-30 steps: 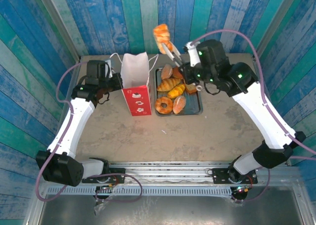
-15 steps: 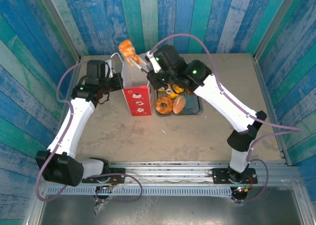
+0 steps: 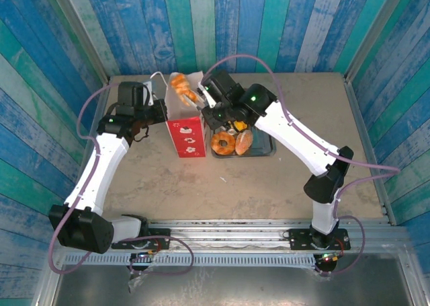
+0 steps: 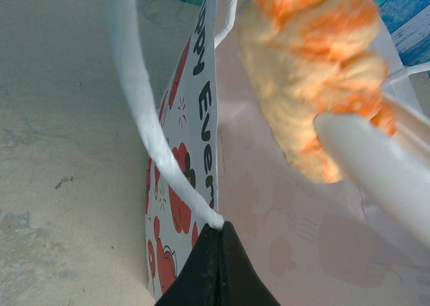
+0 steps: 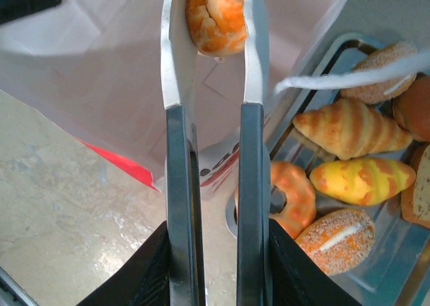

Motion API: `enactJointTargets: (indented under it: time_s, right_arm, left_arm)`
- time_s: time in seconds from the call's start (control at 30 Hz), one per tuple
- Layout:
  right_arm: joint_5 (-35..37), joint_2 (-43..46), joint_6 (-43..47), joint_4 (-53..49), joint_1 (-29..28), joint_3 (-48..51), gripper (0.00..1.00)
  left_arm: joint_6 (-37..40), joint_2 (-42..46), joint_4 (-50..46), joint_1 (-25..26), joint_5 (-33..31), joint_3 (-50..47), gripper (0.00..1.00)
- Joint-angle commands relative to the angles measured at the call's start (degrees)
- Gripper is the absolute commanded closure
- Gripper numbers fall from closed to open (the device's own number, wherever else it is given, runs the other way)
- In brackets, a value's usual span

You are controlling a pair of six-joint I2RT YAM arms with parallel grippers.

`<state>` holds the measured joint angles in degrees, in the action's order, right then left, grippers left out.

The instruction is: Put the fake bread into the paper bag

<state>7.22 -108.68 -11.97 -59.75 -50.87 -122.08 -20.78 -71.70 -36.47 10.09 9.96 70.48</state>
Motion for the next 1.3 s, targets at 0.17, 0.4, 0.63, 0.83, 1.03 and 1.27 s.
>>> enactJointTargets:
  time_s: [0.17, 0.4, 0.63, 0.83, 1.03, 1.27]
  right_arm:
    - [3.14, 0.18, -0.58, -1.19, -0.21, -1.08, 0.63]
    - [4.51, -1.48, -0.35, -1.97, -0.32, -3.47, 0.51]
    - [4.85, -1.83, -0.4, -1.94, -0.27, -5.69, 0.48]
    - [1.85, 0.05, 0.21, 1.07, -0.28, -7.59, 0.49]
    - [0.01, 4.17, 0.36, 4.18, -0.24, -8.17, 0.49]
    - [3.25, 13.44, -0.3, 4.55, 1.24, -2.89, 0.49]
  left_arm:
    - [0.98, 2.44, 0.76, -0.11, 0.13, 0.42, 1.0]
    - [1.17, 2.62, 0.61, -0.12, 0.22, 0.44, 1.0]
    - [1.18, 2.95, 0.48, -0.14, -0.15, 0.3, 1.0]
    - [1.33, 3.31, -0.13, -0.15, -2.76, 0.36, 1.0]
    - [1.35, 3.5, -0.51, -0.14, -4.44, 0.22, 1.0]
    - [0.3, 4.06, 0.76, -0.11, -7.75, -1.3, 0.94]
